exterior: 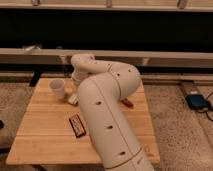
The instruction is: Wipe the white sponge on the table
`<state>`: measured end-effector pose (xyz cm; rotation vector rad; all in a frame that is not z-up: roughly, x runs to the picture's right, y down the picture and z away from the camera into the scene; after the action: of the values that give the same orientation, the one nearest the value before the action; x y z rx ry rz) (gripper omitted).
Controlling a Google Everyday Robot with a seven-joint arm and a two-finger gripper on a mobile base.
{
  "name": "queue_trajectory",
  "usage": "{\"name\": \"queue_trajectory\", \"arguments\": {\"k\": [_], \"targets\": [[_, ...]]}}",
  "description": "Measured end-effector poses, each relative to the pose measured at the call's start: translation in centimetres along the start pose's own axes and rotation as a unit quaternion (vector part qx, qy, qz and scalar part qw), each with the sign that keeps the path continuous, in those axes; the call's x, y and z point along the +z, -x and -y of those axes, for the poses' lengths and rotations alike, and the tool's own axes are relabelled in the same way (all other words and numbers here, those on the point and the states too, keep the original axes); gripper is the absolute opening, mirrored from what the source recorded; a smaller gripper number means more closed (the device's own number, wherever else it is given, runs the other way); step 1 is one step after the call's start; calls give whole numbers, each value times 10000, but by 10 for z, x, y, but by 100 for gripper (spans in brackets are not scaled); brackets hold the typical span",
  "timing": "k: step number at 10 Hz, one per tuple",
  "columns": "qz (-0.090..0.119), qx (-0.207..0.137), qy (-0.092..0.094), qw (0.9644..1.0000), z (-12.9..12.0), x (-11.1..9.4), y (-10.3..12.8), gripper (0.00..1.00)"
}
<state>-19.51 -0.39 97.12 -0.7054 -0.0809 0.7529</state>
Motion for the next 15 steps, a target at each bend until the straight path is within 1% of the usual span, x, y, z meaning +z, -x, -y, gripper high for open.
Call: {"name": "queue_trajectory", "arguments": {"k": [1,2,3,5,6,7,8,9,10,12,14,15], "targets": [[4,42,-87,10000,5,1,1,0],[5,157,-245,9996,16,1,2,0],[4,282,-359,9990,25,1,0,0],[15,494,-521,9974,40,-2,-7,0],[39,644,-627,9959,50,-7,-12,0],[61,736,-694,9949,57,-11,-17,0],[74,763,-718,9945,59,-13,-19,0],[77,839,-815,9931,68,-24,-33,0],[72,882,-855,9924,74,-31,-43,0],[33,894,-862,9923,75,-38,-57,0],[-61,813,-873,9928,76,-45,-74,0],[-112,759,-864,9933,73,-45,-78,0]]}}
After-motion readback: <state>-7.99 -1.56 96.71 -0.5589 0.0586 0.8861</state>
